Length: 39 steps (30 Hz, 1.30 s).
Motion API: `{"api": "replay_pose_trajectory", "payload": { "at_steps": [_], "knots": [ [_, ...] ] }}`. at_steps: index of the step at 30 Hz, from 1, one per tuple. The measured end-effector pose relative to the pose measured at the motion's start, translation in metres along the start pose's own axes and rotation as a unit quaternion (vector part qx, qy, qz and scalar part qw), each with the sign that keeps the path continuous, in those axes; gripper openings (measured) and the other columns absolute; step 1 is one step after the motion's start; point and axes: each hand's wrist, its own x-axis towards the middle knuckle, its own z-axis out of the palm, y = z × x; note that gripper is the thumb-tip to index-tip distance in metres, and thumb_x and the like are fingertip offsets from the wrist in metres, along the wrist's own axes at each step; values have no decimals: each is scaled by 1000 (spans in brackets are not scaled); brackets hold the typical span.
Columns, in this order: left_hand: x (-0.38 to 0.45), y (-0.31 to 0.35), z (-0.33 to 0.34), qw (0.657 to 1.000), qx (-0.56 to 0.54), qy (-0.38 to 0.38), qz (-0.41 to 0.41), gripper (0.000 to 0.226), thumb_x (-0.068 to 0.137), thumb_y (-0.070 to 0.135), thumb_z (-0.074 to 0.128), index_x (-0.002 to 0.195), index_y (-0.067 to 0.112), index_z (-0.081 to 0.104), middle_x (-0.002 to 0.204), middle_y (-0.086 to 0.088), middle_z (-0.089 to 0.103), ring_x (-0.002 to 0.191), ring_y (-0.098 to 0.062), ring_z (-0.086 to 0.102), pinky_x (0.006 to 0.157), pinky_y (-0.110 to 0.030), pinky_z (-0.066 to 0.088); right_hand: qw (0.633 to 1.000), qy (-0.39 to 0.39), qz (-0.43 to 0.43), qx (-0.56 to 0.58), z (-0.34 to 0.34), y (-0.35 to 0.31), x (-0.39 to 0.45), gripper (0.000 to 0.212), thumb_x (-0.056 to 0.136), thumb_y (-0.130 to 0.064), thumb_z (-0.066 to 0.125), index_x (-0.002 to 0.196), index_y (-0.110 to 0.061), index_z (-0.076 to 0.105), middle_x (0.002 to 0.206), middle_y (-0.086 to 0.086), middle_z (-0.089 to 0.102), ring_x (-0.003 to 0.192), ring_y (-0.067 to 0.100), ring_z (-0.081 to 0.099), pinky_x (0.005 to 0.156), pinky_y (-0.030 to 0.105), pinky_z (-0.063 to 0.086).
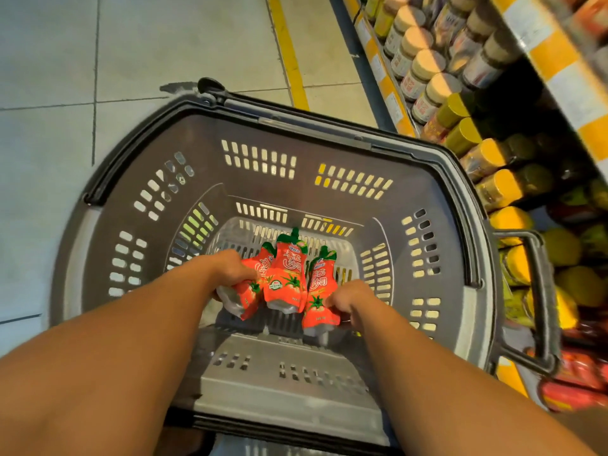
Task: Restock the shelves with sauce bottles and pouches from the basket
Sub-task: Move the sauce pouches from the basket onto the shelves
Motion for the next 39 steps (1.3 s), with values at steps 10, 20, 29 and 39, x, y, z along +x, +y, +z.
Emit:
{"api": "replay_pose_trajectory", "payload": {
  "at_steps": [10,20,29,39],
  "knots": [
    [-59,20,-38,994,68,72,38,49,85,15,85,126,1,62,107,-19,73,87,-35,76,84,-50,63,996,39,-77,13,-38,-14,-74,11,87,2,70,83,-3,61,83,25,62,75,31,60,73,49,57],
    [-145,54,-54,985,-36,34,166,25,86,7,81,107,3,69,85,-20,77,73,-36,76,60,-43,62,979,88,-180,40,-112,-5,-177,30,87,-4,71,117,3,68,79,9,66,59,19,61,55,23,53],
    [-244,111,-21,938,-185,-73,284,51,80,14,79,127,5,62,115,-26,74,101,-43,74,77,-48,62,927,156,-270,208,-171,68,-297,26,81,8,75,108,8,72,105,29,73,78,27,69,67,40,58],
    [-321,183,77,882,-225,-141,389,44,79,3,79,122,0,69,120,-27,72,106,-43,73,79,-48,63,855,222,-300,359,-232,176,-358,26,85,12,68,92,-13,75,95,14,77,75,27,71,69,37,59]
  ]
}}
